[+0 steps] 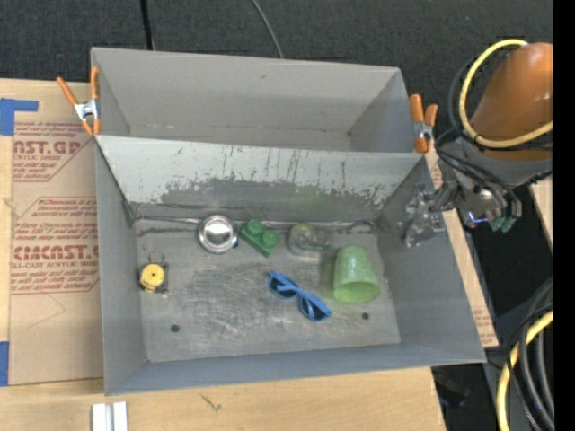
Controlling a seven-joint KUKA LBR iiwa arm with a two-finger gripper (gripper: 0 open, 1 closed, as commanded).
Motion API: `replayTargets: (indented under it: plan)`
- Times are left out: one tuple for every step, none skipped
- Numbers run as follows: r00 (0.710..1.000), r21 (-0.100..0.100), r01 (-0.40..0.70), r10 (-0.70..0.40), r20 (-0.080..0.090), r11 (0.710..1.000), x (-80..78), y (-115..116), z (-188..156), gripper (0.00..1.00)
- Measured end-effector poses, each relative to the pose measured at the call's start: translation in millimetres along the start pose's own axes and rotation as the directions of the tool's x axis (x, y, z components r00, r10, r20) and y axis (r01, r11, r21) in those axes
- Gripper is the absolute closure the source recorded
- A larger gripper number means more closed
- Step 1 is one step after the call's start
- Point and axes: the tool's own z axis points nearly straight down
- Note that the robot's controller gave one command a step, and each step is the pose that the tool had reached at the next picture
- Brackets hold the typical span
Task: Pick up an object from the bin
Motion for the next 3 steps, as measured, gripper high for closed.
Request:
replayTargets:
  plan:
    - [1.000, -0.004, 0.000, 0.000, -0.008, 1.000, 1.9, 1, 5, 0.00]
    - [0.995, 0.007, 0.096, -0.096, 0.022, 0.995, 44.3, 8, 104, 0.00]
    - [0.827, 0.003, 0.562, -0.562, 0.013, 0.827, -2.8, 13, 124, 0.00]
